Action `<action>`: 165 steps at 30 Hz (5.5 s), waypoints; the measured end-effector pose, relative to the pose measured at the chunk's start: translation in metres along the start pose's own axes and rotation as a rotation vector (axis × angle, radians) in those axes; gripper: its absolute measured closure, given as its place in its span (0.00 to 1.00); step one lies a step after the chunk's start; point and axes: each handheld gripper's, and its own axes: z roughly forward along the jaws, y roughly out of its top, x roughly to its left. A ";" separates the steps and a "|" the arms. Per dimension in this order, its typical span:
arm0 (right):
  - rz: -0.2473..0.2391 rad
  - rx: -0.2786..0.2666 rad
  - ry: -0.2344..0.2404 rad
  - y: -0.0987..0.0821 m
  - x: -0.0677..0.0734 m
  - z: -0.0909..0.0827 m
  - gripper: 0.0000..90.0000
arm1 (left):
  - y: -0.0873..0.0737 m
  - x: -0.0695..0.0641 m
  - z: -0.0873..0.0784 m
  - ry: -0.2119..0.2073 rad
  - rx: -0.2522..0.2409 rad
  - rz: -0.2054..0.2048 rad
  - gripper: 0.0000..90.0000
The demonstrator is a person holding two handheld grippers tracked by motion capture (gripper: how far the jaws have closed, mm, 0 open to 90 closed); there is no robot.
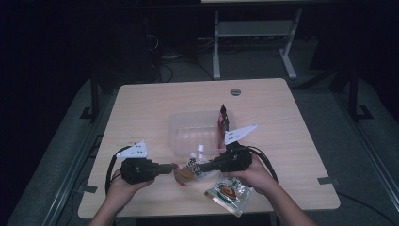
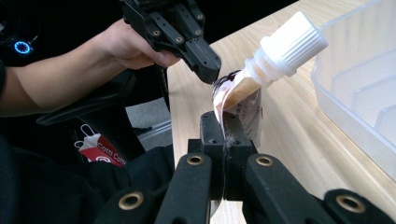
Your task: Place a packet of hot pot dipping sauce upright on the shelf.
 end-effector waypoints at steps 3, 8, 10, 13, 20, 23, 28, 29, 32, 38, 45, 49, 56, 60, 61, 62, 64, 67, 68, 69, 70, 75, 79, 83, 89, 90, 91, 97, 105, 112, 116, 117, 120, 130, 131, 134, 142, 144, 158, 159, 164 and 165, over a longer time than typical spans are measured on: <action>0.005 -0.016 0.029 0.001 0.002 0.002 1.00 | 0.002 -0.005 0.014 -0.012 0.025 0.012 0.99; -0.011 -0.028 0.099 0.004 0.009 0.009 1.00 | 0.005 -0.010 0.033 -0.040 0.057 0.035 0.99; -0.013 -0.028 0.102 0.005 0.010 0.011 1.00 | 0.007 -0.014 0.041 -0.049 0.082 0.062 0.99; -0.011 -0.047 0.120 0.005 0.010 0.013 1.00 | 0.009 -0.017 0.047 -0.051 0.088 0.082 0.99; -0.010 -0.083 0.100 0.009 0.012 0.006 1.00 | 0.007 -0.012 0.035 -0.031 0.059 0.054 0.96; -0.005 -0.105 0.086 0.012 0.011 0.001 1.00 | 0.004 -0.011 0.027 -0.013 0.057 0.047 0.92; -0.019 -0.115 0.068 0.018 0.012 -0.002 1.00 | -0.001 -0.006 0.014 0.012 0.060 0.033 0.82; -0.020 -0.123 0.052 0.021 0.011 -0.004 1.00 | -0.002 -0.005 0.012 0.020 0.064 0.027 0.75; -0.025 -0.138 0.040 0.027 0.009 -0.006 1.00 | -0.006 -0.003 0.007 0.033 0.077 0.005 0.68; -0.031 -0.157 0.005 0.040 0.004 -0.011 1.00 | -0.016 -0.005 0.004 0.057 0.120 0.023 0.54; -0.029 -0.191 -0.048 0.063 -0.007 -0.016 1.00 | -0.025 -0.001 0.010 0.057 0.139 0.031 0.35; -0.021 -0.189 -0.074 0.077 -0.016 -0.014 1.00 | -0.028 0.001 0.013 0.078 0.137 0.042 0.26; -0.008 -0.194 -0.101 0.089 -0.028 -0.004 1.00 | -0.032 0.002 0.014 0.093 0.137 0.064 0.16; 0.007 -0.181 -0.131 0.095 -0.037 0.008 1.00 | -0.033 0.002 0.017 0.089 0.147 0.069 0.15; 0.013 -0.179 -0.135 0.096 -0.038 0.010 1.00 | -0.033 0.002 0.017 0.087 0.151 0.069 0.15; 0.018 -0.174 -0.142 0.097 -0.040 0.012 1.00 | -0.034 0.002 0.018 0.087 0.156 0.073 0.15; 0.023 -0.171 -0.147 0.097 -0.041 0.014 1.00 | -0.034 0.002 0.018 0.087 0.156 0.072 0.15; 0.037 -0.161 -0.160 0.097 -0.047 0.022 1.00 | -0.035 0.002 0.018 0.087 0.164 0.072 0.15; 0.039 -0.161 -0.165 0.097 -0.048 0.024 1.00 | -0.035 0.002 0.019 0.086 0.166 0.071 0.15; 0.039 -0.161 -0.165 0.097 -0.048 0.024 1.00 | -0.035 0.002 0.019 0.086 0.166 0.069 0.15; 0.043 -0.157 -0.170 0.096 -0.049 0.025 1.00 | -0.035 0.002 0.019 0.086 0.166 0.071 0.15; 0.060 -0.145 -0.195 0.094 -0.053 0.033 0.99 | -0.035 0.002 0.019 0.080 0.167 0.087 0.16; 0.071 -0.127 -0.211 0.092 -0.057 0.039 0.99 | -0.036 0.002 0.020 0.076 0.180 0.090 0.16; 0.076 -0.113 -0.219 0.090 -0.059 0.046 0.99 | -0.036 0.002 0.020 0.073 0.179 0.088 0.16; 0.091 -0.095 -0.228 0.087 -0.063 0.054 0.98 | -0.036 0.002 0.020 0.067 0.185 0.089 0.16; 0.095 -0.092 -0.231 0.087 -0.063 0.055 0.98 | -0.036 0.001 0.020 0.065 0.185 0.087 0.16; 0.097 -0.092 -0.236 0.087 -0.063 0.056 0.98 | -0.036 0.001 0.021 0.063 0.188 0.087 0.16; 0.096 -0.072 -0.250 0.085 -0.066 0.063 0.94 | -0.036 0.001 0.022 0.061 0.201 0.091 0.16; 0.087 -0.107 -0.250 0.087 -0.062 0.059 0.80 | -0.037 0.001 0.022 0.061 0.198 0.091 0.16; 0.055 -0.088 -0.290 0.088 -0.052 0.045 0.52 | -0.037 0.003 0.021 0.071 0.200 0.089 0.16; 0.017 -0.064 -0.317 0.085 -0.043 0.036 0.46 | -0.036 0.003 0.020 0.072 0.202 0.085 0.16; -0.003 -0.044 -0.336 0.082 -0.039 0.032 0.44 | -0.036 0.004 0.020 0.073 0.204 0.096 0.16; -0.025 -0.028 -0.349 0.078 -0.034 0.028 0.42 | -0.037 0.003 0.021 0.075 0.195 0.081 0.16; -0.106 0.016 -0.368 0.053 -0.013 0.011 0.40 | -0.036 0.004 0.021 0.075 0.209 0.054 0.16; -0.106 0.018 -0.367 0.050 -0.011 0.010 0.40 | -0.036 0.004 0.021 0.075 0.207 0.052 0.16; -0.123 0.046 -0.377 0.042 -0.006 0.006 0.40 | -0.036 0.003 0.020 0.081 0.204 0.053 0.16; -0.131 0.079 -0.379 0.016 0.007 -0.004 0.40 | -0.037 0.002 0.019 0.092 0.200 0.052 0.16; -0.126 0.083 -0.382 0.008 0.010 -0.008 0.40 | -0.038 0.002 0.019 0.093 0.198 0.051 0.16; -0.023 0.079 -0.442 -0.049 0.013 -0.055 0.42 | -0.037 0.004 0.019 0.093 0.207 0.061 0.16; -0.009 0.084 -0.451 -0.053 0.013 -0.058 0.43 | -0.037 0.004 0.019 0.090 0.204 0.058 0.16; 0.023 0.107 -0.480 -0.076 0.010 -0.073 0.64 | -0.037 0.002 0.019 0.091 0.210 0.060 0.16; 0.026 0.114 -0.477 -0.082 0.010 -0.076 0.69 | -0.037 0.001 0.019 0.092 0.205 0.063 0.16</action>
